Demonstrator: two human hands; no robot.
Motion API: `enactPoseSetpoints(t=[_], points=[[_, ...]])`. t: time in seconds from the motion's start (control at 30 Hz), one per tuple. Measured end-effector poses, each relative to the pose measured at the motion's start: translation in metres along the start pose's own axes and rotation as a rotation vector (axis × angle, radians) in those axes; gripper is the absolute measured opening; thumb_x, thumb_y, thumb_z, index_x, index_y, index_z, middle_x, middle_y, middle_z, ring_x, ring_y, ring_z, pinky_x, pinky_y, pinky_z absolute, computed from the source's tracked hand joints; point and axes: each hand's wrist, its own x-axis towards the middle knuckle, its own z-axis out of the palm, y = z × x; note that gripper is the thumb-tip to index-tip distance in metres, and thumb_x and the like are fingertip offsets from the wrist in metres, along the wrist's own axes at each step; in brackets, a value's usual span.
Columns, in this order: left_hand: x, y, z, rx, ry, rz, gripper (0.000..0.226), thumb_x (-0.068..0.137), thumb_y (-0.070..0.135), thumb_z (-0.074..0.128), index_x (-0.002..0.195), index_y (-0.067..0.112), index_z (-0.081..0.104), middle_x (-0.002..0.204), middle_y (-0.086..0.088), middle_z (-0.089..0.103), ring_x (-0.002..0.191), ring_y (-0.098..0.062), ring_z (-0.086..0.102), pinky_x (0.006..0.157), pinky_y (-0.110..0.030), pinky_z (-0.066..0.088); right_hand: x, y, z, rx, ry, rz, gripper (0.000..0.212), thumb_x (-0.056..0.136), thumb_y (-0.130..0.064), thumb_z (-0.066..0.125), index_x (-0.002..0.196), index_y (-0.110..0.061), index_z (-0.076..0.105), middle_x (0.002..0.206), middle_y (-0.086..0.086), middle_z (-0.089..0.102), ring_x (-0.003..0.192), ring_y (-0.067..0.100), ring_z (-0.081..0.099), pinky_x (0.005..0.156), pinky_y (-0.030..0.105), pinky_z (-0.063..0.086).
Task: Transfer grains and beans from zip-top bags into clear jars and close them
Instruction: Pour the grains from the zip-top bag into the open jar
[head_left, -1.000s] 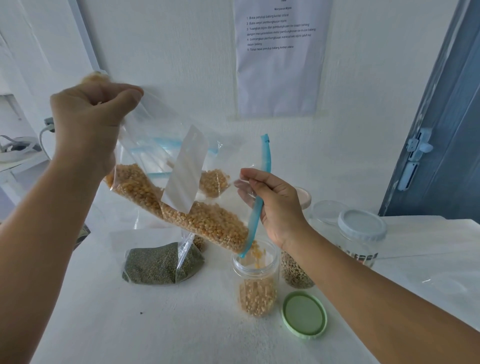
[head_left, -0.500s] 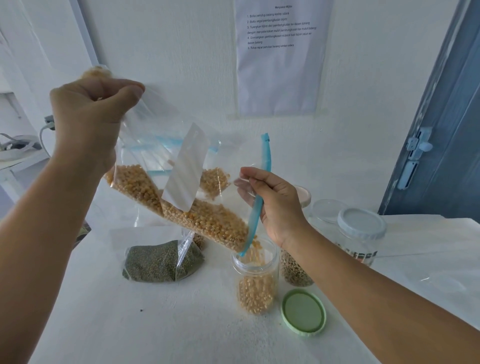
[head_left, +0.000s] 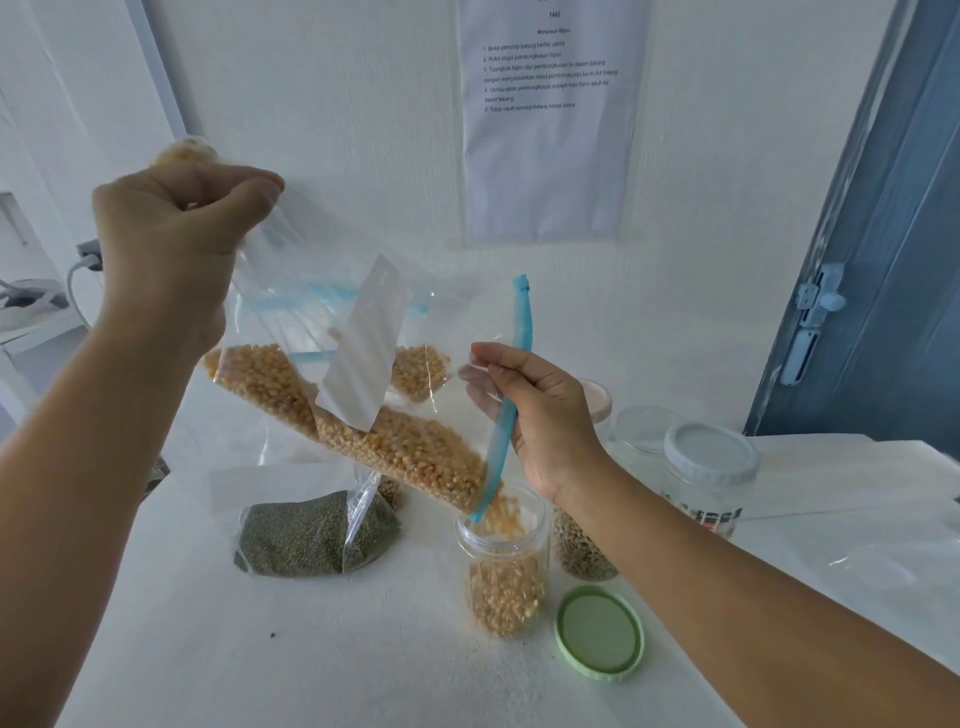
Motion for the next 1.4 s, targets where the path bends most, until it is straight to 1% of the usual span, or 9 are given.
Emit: enactPoseSetpoints(t=[0.27, 0.4, 0.53, 0.67, 0.8, 0.9, 1.13, 1.3, 1.4], points=[[0.007, 0.0, -0.001, 0.029, 0.017, 0.005, 0.032, 0.085, 0.024, 0.084, 0.111, 0.008, 0.078, 0.07, 0.024, 0.067, 0.083, 0.003, 0.059, 0.082, -0.022, 0.049, 0.002, -0.002, 0.004, -0.001, -0.001, -0.015, 0.032, 0.102, 0.007, 0.052, 0.1, -0.008, 0.08, 0.106, 0.016, 0.074, 0.105, 0.028, 0.073, 0.096, 0.034, 0.058], [0.014, -0.003, -0.006, 0.015, 0.015, -0.003, 0.029, 0.081, 0.028, 0.087, 0.106, 0.013, 0.082, 0.077, 0.019, 0.066, 0.093, -0.007, 0.058, 0.088, -0.028, 0.05, 0.004, -0.004, 0.007, 0.016, -0.009, -0.014, 0.034, 0.102, 0.007, 0.052, 0.098, -0.009, 0.081, 0.104, 0.015, 0.075, 0.103, 0.027, 0.073, 0.094, 0.033, 0.058], [0.014, -0.004, -0.009, -0.017, 0.042, -0.022, 0.015, 0.075, 0.031, 0.09, 0.088, 0.027, 0.086, 0.084, 0.007, 0.073, 0.107, -0.017, 0.062, 0.096, -0.035, 0.048, 0.005, -0.004, 0.008, 0.01, -0.003, -0.007, 0.032, 0.102, 0.007, 0.052, 0.099, -0.007, 0.081, 0.104, 0.017, 0.075, 0.104, 0.028, 0.073, 0.094, 0.033, 0.059], [0.012, -0.002, -0.006, -0.008, 0.036, -0.022, 0.01, 0.076, 0.03, 0.09, 0.085, 0.028, 0.086, 0.079, 0.011, 0.071, 0.102, -0.015, 0.06, 0.093, -0.033, 0.045, 0.005, -0.003, 0.007, 0.01, 0.002, -0.002, 0.031, 0.102, 0.007, 0.053, 0.099, -0.007, 0.08, 0.102, 0.015, 0.076, 0.103, 0.027, 0.073, 0.095, 0.033, 0.058], [0.009, 0.002, -0.001, 0.018, 0.024, -0.002, 0.026, 0.081, 0.022, 0.085, 0.105, 0.012, 0.081, 0.072, 0.021, 0.068, 0.095, -0.002, 0.06, 0.09, -0.027, 0.047, 0.004, -0.003, 0.006, 0.016, 0.003, -0.009, 0.034, 0.102, 0.008, 0.051, 0.098, -0.008, 0.081, 0.101, 0.015, 0.075, 0.101, 0.026, 0.073, 0.093, 0.032, 0.059], [0.01, 0.001, 0.001, 0.019, 0.017, 0.005, 0.031, 0.083, 0.021, 0.084, 0.11, 0.008, 0.078, 0.07, 0.024, 0.067, 0.088, 0.005, 0.059, 0.085, -0.022, 0.047, 0.003, -0.003, 0.006, 0.019, -0.001, -0.012, 0.035, 0.102, 0.009, 0.051, 0.097, -0.008, 0.081, 0.1, 0.013, 0.075, 0.101, 0.026, 0.073, 0.093, 0.032, 0.059], [0.011, 0.0, 0.001, 0.025, 0.005, 0.022, 0.034, 0.081, 0.024, 0.084, 0.11, 0.007, 0.078, 0.072, 0.024, 0.065, 0.09, -0.001, 0.056, 0.083, -0.023, 0.045, 0.003, -0.003, 0.005, 0.019, -0.001, -0.008, 0.036, 0.103, 0.008, 0.05, 0.097, -0.009, 0.081, 0.099, 0.012, 0.076, 0.101, 0.025, 0.073, 0.092, 0.031, 0.059], [0.013, -0.001, 0.0, 0.036, 0.014, 0.03, 0.032, 0.081, 0.023, 0.084, 0.109, 0.01, 0.079, 0.072, 0.025, 0.065, 0.09, 0.002, 0.057, 0.083, -0.022, 0.044, 0.004, -0.004, 0.007, 0.015, 0.001, -0.01, 0.034, 0.102, 0.008, 0.051, 0.098, -0.008, 0.08, 0.1, 0.014, 0.075, 0.101, 0.025, 0.074, 0.092, 0.03, 0.059], [0.014, 0.001, -0.001, 0.024, 0.004, 0.022, 0.015, 0.08, 0.023, 0.084, 0.095, 0.022, 0.083, 0.072, 0.025, 0.064, 0.09, 0.0, 0.056, 0.08, -0.023, 0.044, 0.005, -0.004, 0.008, 0.009, 0.005, -0.013, 0.033, 0.102, 0.008, 0.051, 0.098, -0.007, 0.08, 0.101, 0.016, 0.075, 0.101, 0.025, 0.074, 0.091, 0.03, 0.059]])
